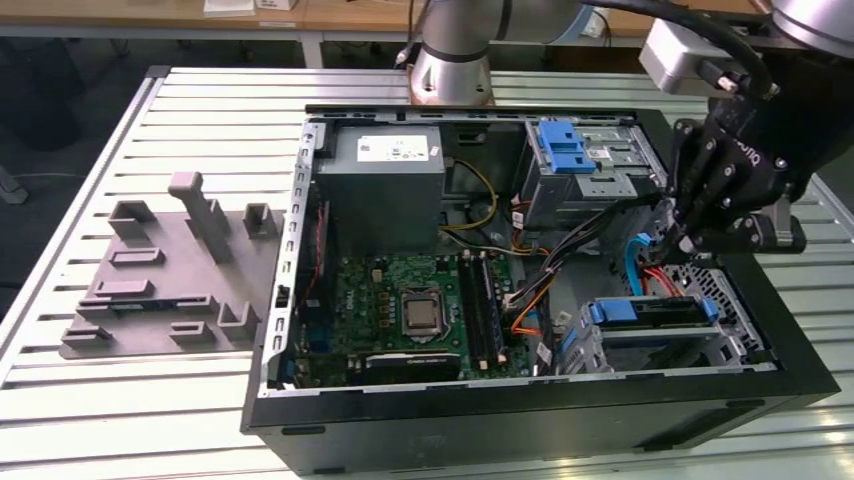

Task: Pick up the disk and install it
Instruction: 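Insert the second disk wire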

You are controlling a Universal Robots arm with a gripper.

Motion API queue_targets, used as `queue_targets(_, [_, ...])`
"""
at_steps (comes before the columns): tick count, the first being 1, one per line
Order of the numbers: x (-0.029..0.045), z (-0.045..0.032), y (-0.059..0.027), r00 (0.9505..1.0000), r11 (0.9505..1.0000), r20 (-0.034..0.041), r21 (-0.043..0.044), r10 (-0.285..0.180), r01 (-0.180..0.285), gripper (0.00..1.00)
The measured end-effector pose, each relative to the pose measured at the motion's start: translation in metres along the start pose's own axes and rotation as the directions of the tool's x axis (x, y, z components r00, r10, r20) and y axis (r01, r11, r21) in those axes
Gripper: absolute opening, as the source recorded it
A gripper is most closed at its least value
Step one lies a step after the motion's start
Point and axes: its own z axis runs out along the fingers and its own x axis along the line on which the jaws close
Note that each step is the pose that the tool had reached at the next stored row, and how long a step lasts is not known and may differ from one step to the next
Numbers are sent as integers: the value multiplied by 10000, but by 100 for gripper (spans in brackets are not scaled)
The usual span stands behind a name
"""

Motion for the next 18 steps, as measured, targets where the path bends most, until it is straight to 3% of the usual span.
queue_targets(4, [-63, -47, 7, 10000, 10000, -3, -7, -10, 10, 11])
queue_targets(10, [-156, -52, 22, 10000, 10000, -39, -3, -44, 44, 11])
queue_targets(13, [-170, -23, 23, 10000, 10000, -69, 1, -66, 66, 11])
queue_targets(14, [-171, -7, 24, 9999, 10000, -89, 2, -69, 69, 18])
queue_targets(18, [-173, 33, 40, 9999, 9999, -110, 8, -119, 119, 18])
